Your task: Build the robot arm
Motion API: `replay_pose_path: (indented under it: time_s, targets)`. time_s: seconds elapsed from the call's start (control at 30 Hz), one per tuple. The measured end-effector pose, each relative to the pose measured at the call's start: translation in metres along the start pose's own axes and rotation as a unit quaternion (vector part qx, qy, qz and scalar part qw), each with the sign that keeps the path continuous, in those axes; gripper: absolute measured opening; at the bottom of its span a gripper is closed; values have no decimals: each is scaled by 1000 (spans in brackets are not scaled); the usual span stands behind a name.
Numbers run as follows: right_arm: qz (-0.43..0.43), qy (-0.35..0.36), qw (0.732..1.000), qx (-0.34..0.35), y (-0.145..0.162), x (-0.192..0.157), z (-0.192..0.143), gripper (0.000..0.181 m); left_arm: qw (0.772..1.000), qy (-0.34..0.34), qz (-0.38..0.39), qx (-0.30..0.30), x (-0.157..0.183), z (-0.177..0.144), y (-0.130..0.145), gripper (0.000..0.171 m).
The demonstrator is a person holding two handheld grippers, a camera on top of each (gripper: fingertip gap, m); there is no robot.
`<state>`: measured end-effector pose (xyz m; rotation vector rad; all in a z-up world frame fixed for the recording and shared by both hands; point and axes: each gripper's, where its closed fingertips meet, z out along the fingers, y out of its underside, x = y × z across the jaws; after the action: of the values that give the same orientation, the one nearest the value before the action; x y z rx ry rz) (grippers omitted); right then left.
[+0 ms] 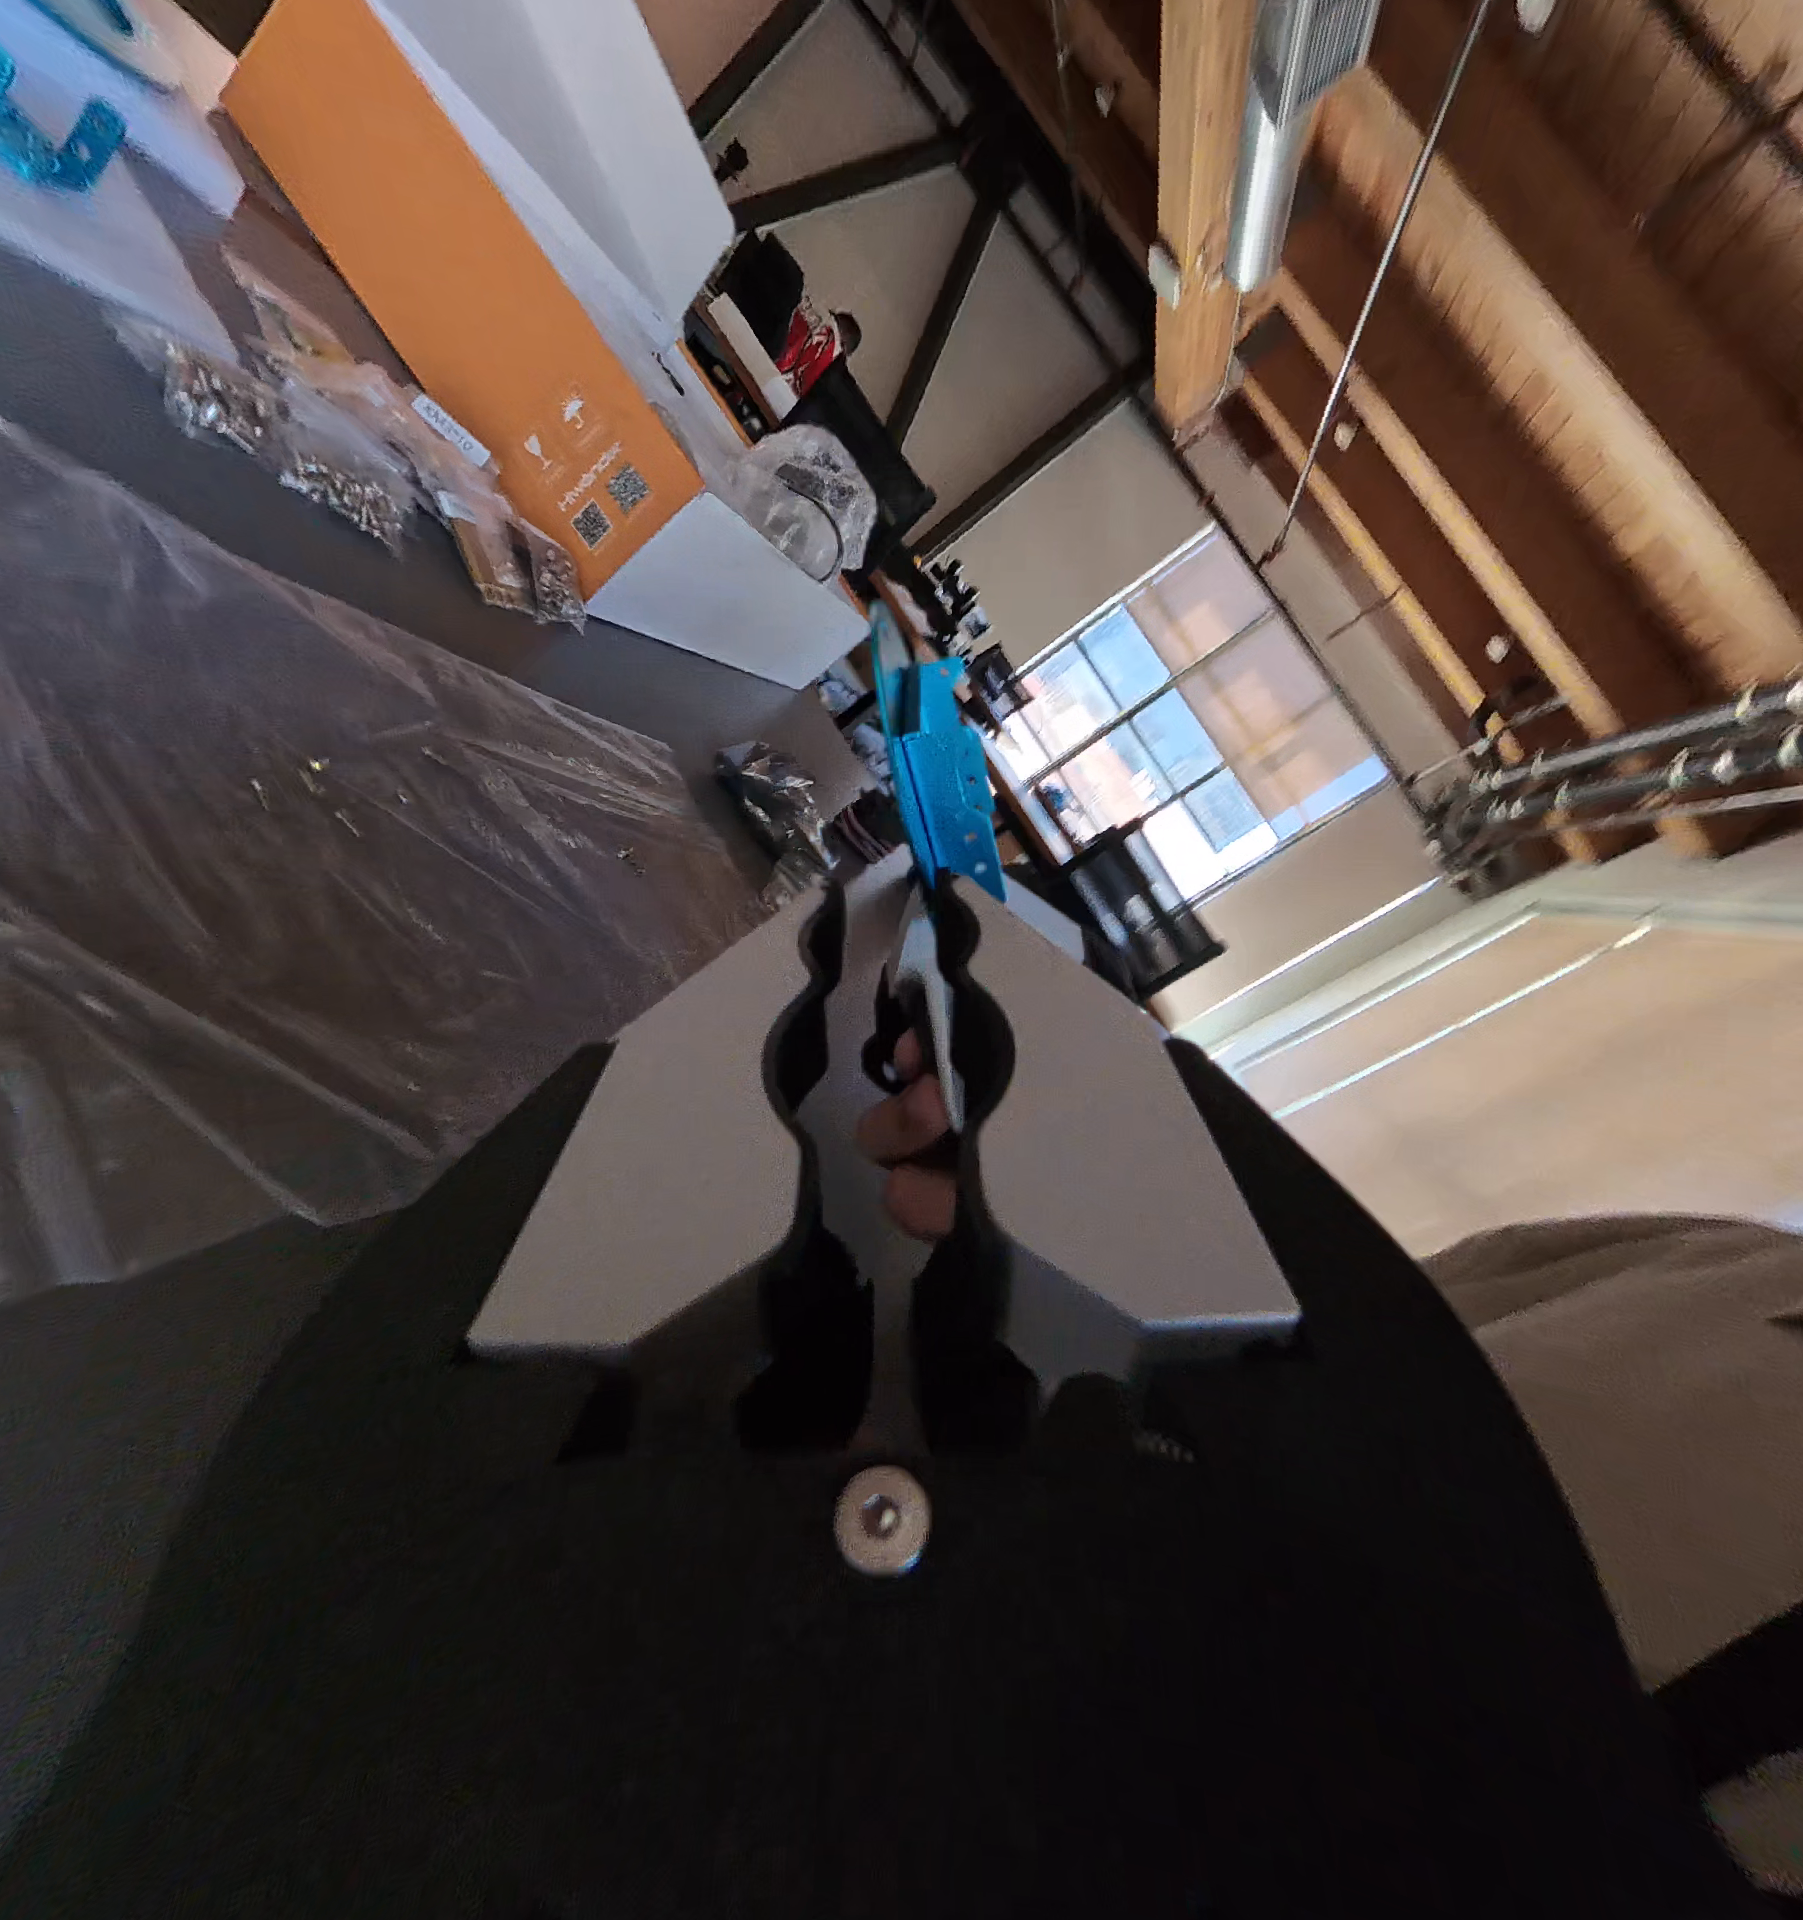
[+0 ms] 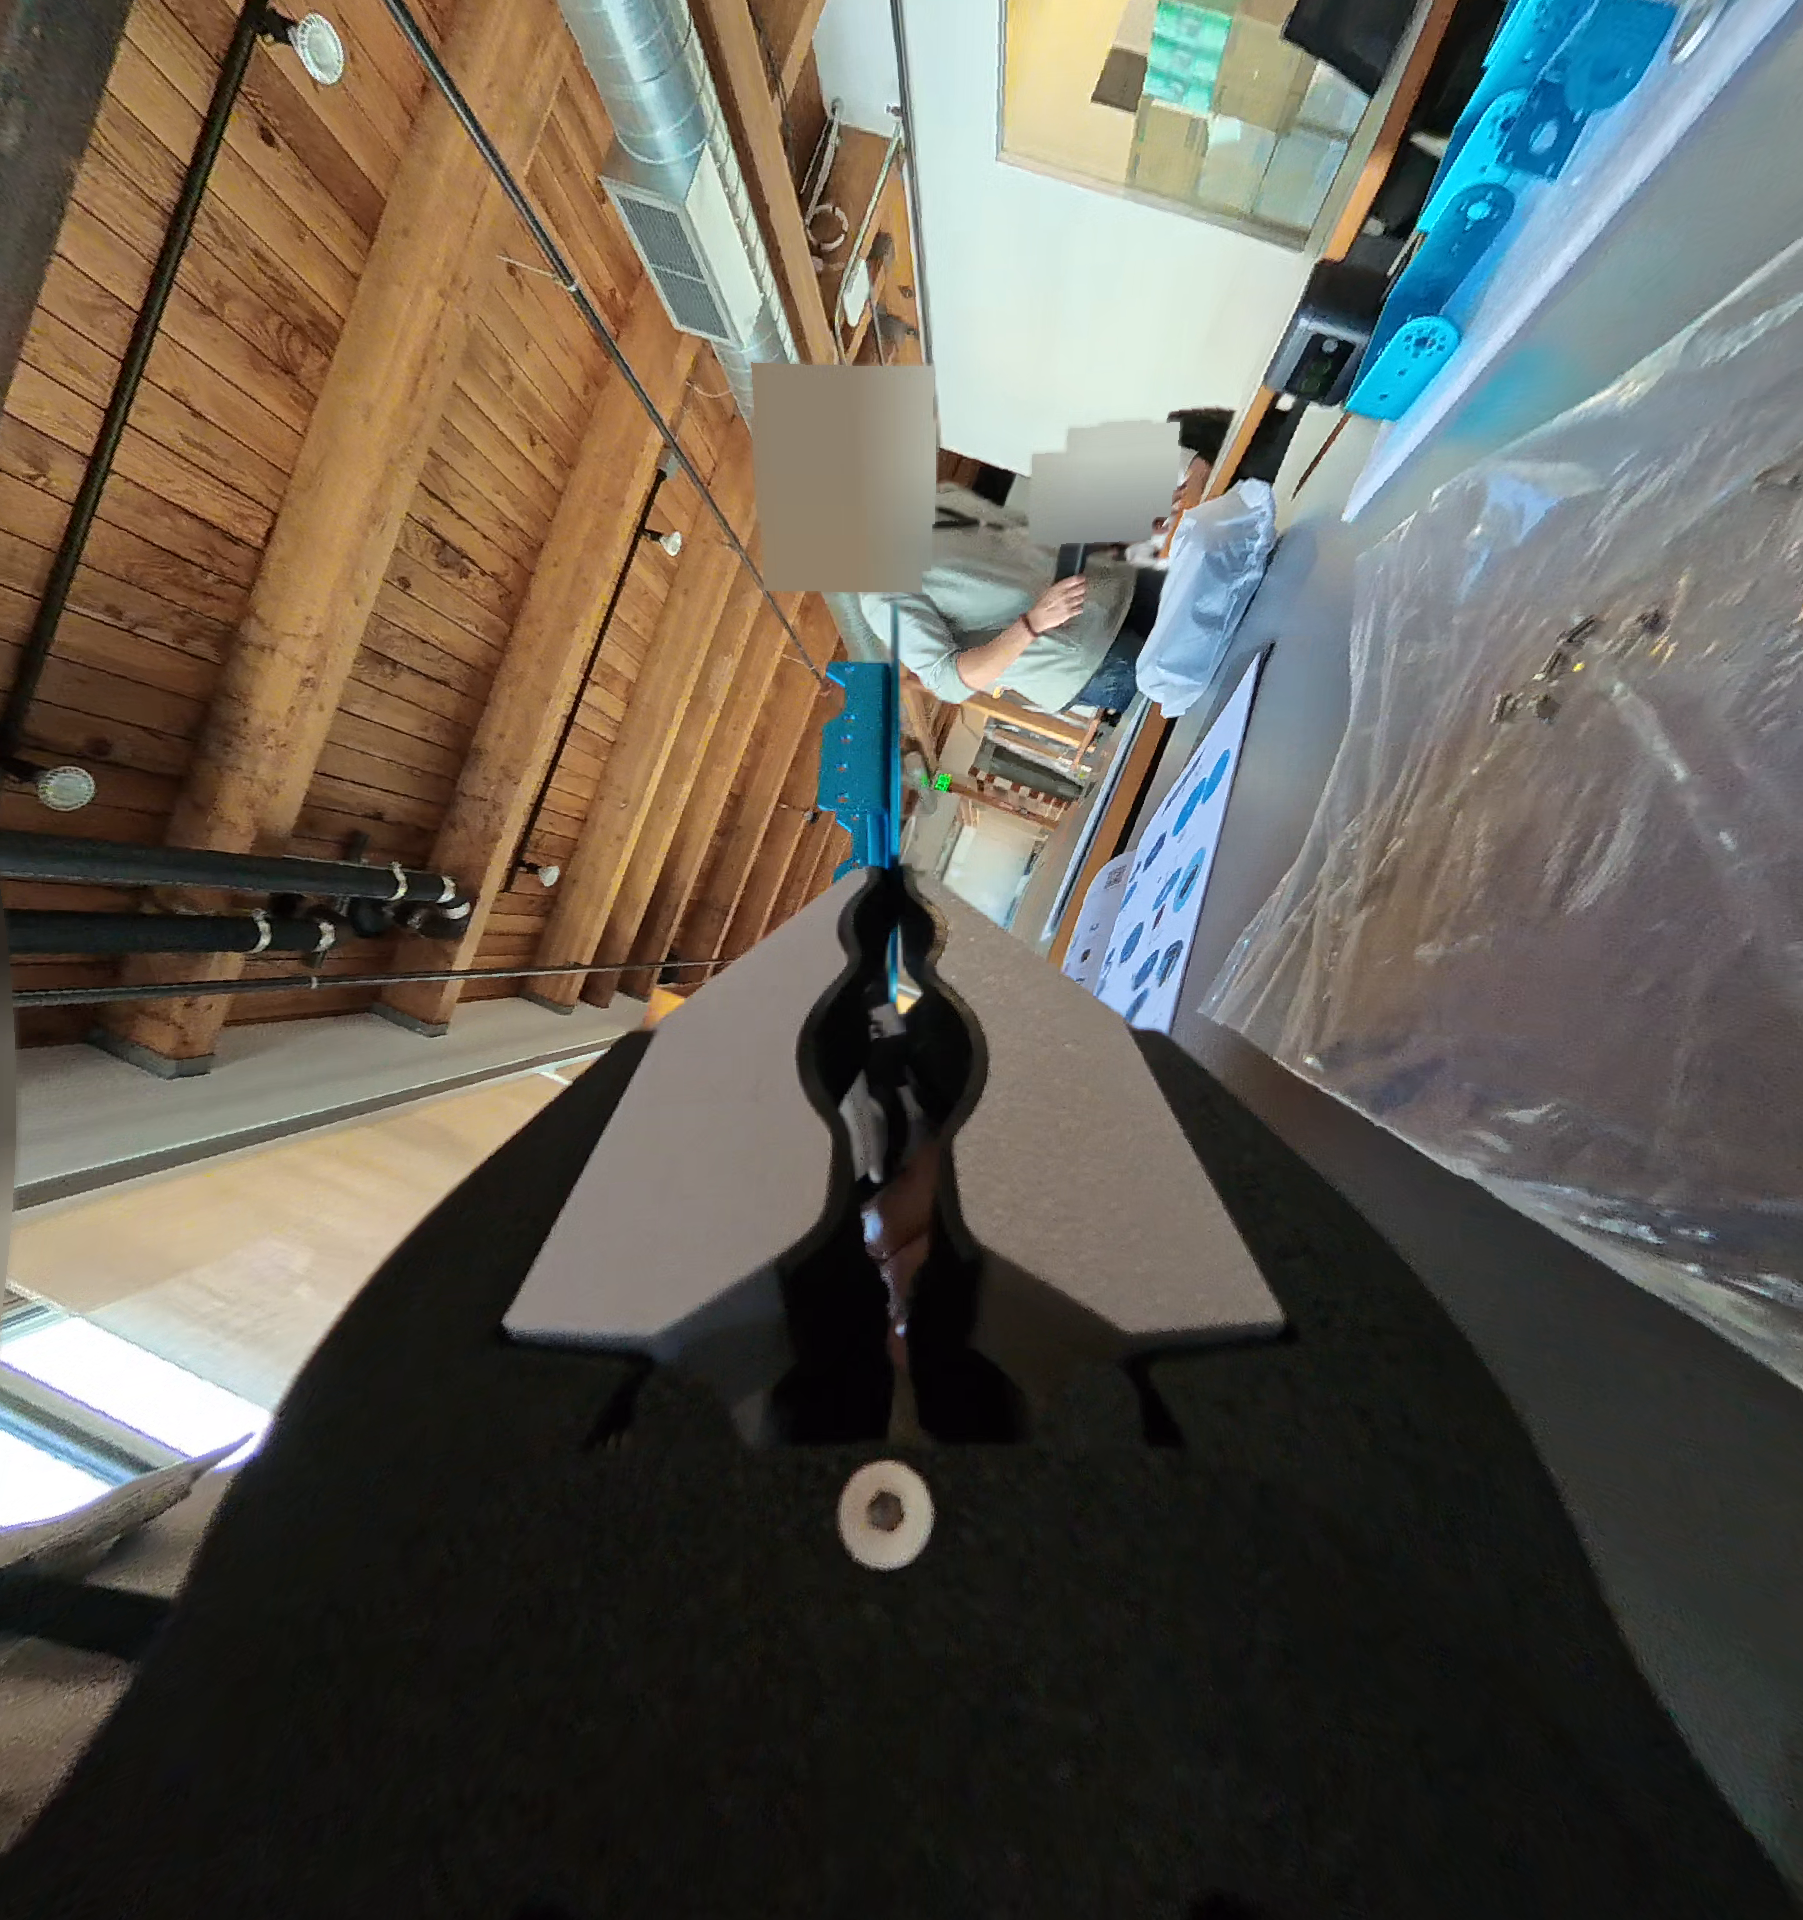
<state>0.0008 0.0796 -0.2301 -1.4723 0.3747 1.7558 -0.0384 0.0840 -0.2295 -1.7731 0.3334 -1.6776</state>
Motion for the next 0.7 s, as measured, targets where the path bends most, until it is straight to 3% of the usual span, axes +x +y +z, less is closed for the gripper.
replay_pose_path:
  time_s: [0.13,0.27,0.33,0.37,0.4,0.47,0.57,0.7]
  targets:
    - [14,7,1000,-9,3,10,4,0,997,23,-67,19,-6,5,-1,1]
    - [17,15,999,-24,7,18,8,0,995,14,-97,32,-12,6,-2,0]
    - [-9,27,998,-57,12,23,9,0,992,9,-117,36,-18,3,-4,0]
    - [-29,26,997,-64,9,22,7,10,990,8,-133,38,-21,0,-5,0]
    - [-66,33,995,-65,3,22,4,22,988,3,-150,45,-26,-4,-8,0]
    - [-169,62,979,-94,-10,22,-4,28,983,-19,-176,44,-39,-15,-10,0]
    - [-328,104,920,-185,-26,25,-9,34,979,-65,-192,27,-60,-27,-6,0]
    - [-554,177,766,-275,-65,49,-7,30,979,-115,-167,4,-78,-36,-3,0]
